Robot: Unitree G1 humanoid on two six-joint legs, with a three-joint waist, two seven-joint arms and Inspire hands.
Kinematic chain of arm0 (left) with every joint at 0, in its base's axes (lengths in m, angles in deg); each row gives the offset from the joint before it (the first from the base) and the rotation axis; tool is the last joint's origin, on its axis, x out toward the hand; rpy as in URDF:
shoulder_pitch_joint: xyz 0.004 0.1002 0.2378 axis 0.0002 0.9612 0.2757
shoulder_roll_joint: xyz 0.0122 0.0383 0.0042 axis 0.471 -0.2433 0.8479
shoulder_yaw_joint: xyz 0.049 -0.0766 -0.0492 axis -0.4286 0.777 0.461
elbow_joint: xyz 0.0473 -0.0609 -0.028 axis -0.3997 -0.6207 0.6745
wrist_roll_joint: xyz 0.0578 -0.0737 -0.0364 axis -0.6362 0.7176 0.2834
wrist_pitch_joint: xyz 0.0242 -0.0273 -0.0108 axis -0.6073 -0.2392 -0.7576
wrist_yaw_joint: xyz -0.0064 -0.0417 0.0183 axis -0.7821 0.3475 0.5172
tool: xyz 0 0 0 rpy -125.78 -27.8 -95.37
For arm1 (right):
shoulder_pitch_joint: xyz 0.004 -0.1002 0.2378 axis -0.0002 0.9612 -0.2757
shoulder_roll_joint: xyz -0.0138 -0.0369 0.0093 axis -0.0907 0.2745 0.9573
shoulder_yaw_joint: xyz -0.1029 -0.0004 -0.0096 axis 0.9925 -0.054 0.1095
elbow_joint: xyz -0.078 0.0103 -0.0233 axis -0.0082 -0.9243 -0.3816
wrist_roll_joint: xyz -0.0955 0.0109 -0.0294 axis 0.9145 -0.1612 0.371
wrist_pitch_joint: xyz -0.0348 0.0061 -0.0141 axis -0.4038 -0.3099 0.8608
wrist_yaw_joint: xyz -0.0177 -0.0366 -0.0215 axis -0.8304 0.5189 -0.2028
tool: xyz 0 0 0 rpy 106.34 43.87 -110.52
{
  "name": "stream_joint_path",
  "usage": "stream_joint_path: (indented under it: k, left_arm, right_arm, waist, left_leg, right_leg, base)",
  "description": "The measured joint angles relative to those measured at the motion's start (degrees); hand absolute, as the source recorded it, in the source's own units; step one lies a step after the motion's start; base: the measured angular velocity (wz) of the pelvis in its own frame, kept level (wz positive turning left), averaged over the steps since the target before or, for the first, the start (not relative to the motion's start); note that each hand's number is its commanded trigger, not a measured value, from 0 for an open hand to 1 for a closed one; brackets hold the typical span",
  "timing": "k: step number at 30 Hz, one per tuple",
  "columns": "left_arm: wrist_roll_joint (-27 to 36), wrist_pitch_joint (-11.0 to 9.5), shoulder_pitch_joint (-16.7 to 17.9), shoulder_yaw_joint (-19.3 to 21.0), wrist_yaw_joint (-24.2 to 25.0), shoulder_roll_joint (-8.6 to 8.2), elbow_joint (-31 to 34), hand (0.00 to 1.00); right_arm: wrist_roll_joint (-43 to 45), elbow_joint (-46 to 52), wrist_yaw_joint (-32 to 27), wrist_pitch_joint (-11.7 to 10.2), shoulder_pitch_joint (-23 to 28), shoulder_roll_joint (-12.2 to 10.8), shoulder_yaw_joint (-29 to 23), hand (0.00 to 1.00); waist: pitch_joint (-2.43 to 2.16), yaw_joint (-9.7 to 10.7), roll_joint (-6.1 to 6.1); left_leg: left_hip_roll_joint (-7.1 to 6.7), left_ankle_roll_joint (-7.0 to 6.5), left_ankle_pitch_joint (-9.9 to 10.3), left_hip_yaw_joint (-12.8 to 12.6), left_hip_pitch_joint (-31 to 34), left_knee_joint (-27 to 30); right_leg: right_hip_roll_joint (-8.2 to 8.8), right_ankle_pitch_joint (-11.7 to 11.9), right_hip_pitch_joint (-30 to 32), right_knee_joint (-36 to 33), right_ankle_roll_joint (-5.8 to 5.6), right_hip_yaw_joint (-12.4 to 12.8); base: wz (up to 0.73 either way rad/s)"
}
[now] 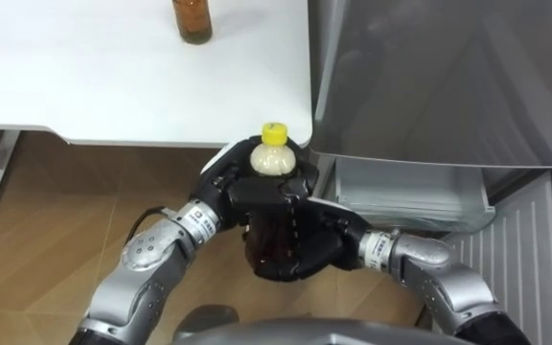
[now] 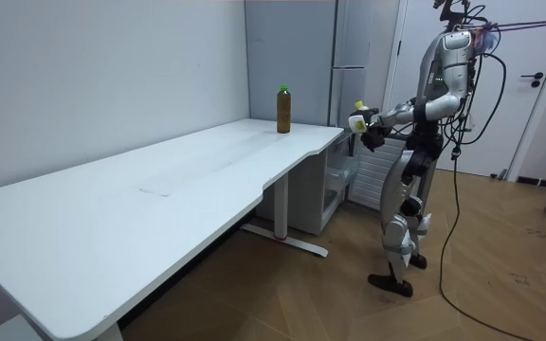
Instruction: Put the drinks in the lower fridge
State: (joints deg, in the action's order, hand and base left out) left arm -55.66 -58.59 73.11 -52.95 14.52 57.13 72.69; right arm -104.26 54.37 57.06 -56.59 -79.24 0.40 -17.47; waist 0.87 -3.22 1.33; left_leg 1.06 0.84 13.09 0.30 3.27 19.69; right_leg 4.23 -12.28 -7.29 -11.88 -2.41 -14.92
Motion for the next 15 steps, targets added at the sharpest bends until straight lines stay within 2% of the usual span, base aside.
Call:
stream_joint_path:
  k: [3,15]
  left_arm:
    - [1.4,0.2,0.0,-0.6,0.7,-0.03,0.0,1.0]
    - [4.7,0.2,-0.3,-1.3,1.7,-0.24,0.0,1.0]
  right_arm:
    - [0.1,0.0,0.2,-0.3,0.0,0.8,0.6,1.0]
    - [0.1,1.8,0.4,-0.5,0.0,0.5,1.8,1.0]
  waist:
    - [0.02,0.0,-0.03]
    - [0.14,-0.1,-0.2]
  left_leg:
    - [0.01,0.0,0.0,0.0,0.0,-0.1]
    - [0.0,0.0,0.0,0.0,0.0,-0.2]
  right_leg:
    - [-0.02,0.0,0.1,0.0,0.0,0.0]
    - [-0.03,0.0,0.1,0.0,0.0,0.1]
  base:
    - [0.0]
    - [0.0]
